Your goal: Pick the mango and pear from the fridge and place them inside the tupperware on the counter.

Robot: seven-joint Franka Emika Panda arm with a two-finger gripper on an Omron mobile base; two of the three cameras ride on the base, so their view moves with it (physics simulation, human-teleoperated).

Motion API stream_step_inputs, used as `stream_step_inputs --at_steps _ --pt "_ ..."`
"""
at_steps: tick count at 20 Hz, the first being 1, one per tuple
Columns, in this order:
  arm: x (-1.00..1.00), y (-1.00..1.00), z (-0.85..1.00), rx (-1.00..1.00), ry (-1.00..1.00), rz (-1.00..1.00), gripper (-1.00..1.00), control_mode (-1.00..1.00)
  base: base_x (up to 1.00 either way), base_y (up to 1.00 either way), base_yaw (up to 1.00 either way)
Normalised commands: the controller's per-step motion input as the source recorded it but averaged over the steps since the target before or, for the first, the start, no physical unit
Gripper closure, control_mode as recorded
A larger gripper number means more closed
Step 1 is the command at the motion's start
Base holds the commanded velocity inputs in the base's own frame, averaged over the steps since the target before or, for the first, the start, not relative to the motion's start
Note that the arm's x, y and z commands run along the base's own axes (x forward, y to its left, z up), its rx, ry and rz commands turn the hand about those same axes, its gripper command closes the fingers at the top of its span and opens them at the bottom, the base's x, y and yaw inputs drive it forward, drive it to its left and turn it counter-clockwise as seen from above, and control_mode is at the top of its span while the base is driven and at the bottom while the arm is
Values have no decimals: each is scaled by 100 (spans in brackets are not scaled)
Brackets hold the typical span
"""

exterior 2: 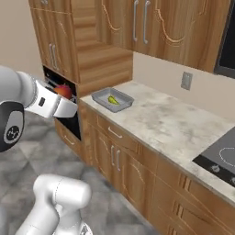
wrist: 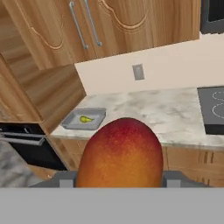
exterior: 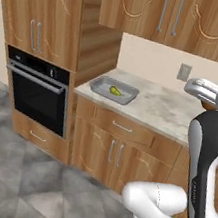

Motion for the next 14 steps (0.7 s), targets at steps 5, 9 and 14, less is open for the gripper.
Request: stream_step_inputs --at_steps 5,9,14 --pt "0 0 0 0 0 0 100 100 100 35 -24" --pt "0 0 0 0 0 0 100 100 100 39 -29" --pt "0 0 0 0 0 0 100 100 100 40 -34"
